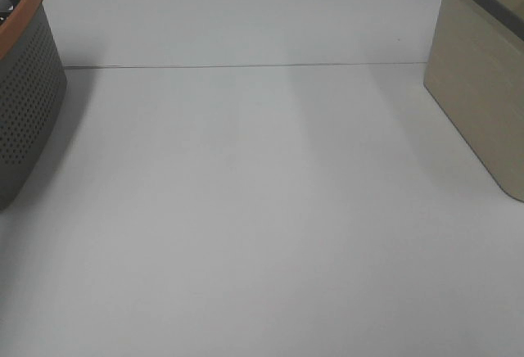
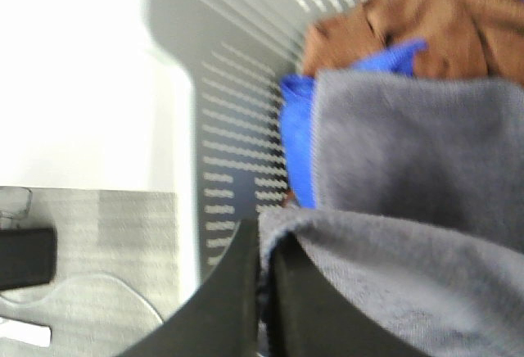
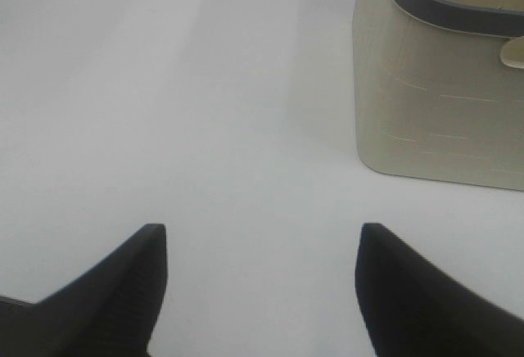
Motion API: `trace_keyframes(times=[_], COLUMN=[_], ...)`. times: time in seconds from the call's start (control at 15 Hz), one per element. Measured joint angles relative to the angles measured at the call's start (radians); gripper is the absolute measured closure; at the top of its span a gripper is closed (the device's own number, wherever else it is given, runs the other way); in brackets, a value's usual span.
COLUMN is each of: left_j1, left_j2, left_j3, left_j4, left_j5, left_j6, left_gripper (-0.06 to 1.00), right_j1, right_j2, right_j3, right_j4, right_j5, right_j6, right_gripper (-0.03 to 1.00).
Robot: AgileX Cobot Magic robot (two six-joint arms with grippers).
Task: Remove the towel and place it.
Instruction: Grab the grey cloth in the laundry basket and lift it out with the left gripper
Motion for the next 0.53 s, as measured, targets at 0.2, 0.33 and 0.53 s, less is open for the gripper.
trace_keyframes(times=[0.2, 0.33, 0.53], left_j1=[0.0, 0.0, 0.0], left_j2=[-0.147, -0.228, -0.323], left_j3=[0.0, 0.0, 0.0], left_j4=[0.0, -0.004, -0.024], left_j5=[-0.044, -0.092, -0.189], left_j6=[0.0, 0.0, 0.0], left_gripper=[0.94, 0.94, 0.94], right_j1=[0.0, 0.0, 0.0], right_j2=[0.0, 0.0, 0.0], right_j3=[0.0, 0.0, 0.0], right_j4=[0.0, 0.0, 0.0], right_j5=[0.0, 0.0, 0.0], right_j6=[0.0, 0.0, 0.0], right_gripper=[0.31, 0.31, 0.31])
